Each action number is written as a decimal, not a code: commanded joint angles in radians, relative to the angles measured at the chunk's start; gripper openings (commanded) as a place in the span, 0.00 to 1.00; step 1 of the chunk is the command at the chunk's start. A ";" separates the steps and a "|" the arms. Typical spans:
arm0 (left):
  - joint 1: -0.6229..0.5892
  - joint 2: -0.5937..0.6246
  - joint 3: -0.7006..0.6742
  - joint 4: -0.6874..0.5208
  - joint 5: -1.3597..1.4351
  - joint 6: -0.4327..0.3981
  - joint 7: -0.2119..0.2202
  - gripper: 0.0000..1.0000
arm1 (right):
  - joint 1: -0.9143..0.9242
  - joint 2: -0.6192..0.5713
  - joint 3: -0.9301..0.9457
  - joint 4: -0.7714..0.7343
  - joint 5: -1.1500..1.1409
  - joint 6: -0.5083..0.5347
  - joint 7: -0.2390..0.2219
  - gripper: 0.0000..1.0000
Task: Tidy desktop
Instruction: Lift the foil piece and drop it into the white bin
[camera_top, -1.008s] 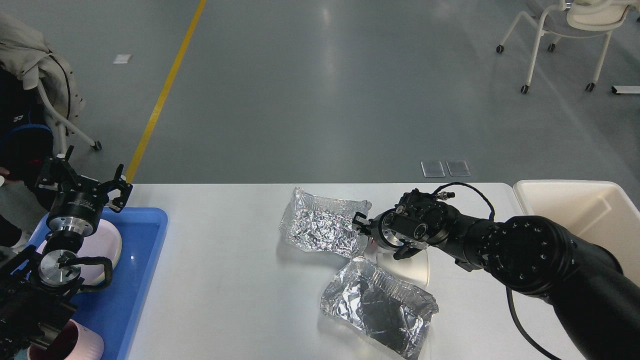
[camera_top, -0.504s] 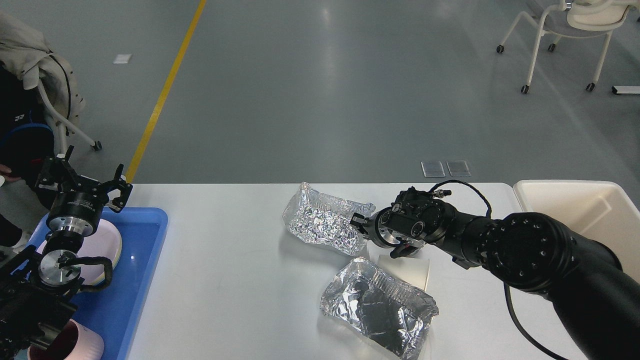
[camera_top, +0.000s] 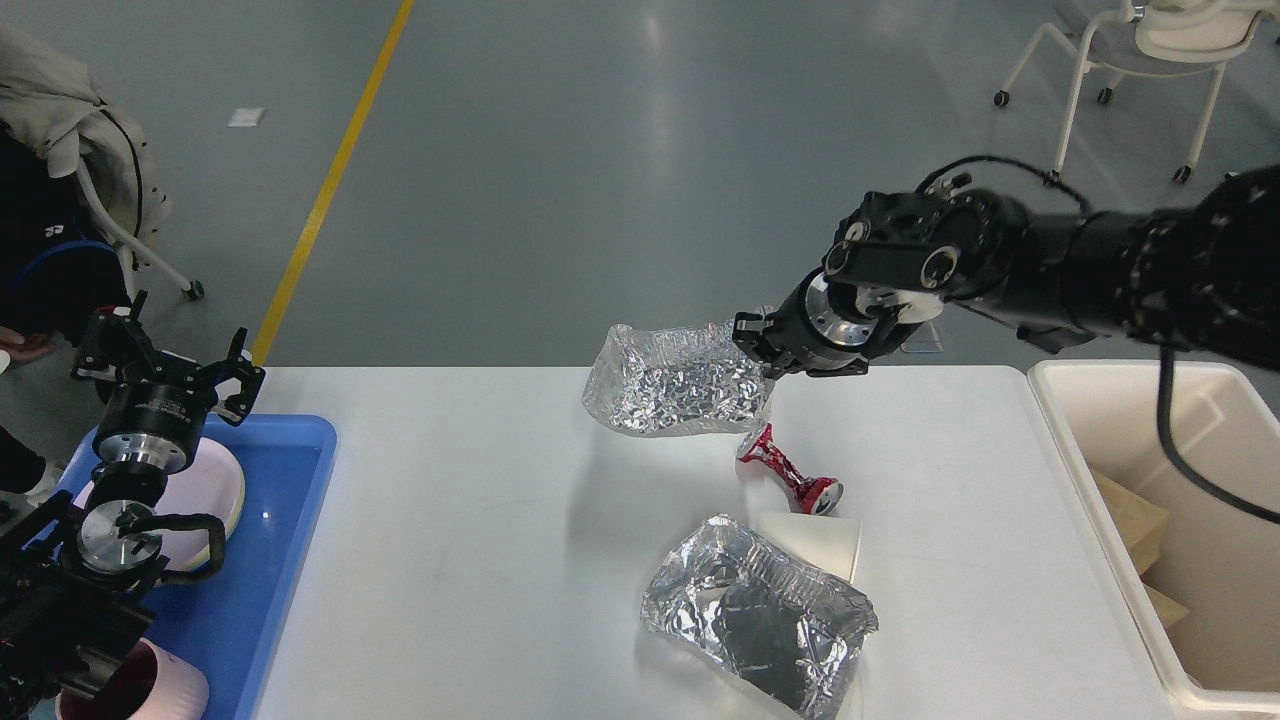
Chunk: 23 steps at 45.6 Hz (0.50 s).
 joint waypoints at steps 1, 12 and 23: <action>0.000 0.000 0.000 0.000 0.000 0.000 0.000 0.98 | 0.201 -0.091 -0.059 0.199 -0.001 0.093 0.000 0.00; 0.000 0.000 -0.002 0.000 0.000 0.000 0.000 0.98 | 0.461 -0.232 -0.113 0.476 -0.001 0.135 0.000 0.00; 0.000 0.000 -0.002 0.000 0.000 0.000 0.000 0.98 | 0.329 -0.392 -0.286 0.352 -0.151 0.009 0.000 0.00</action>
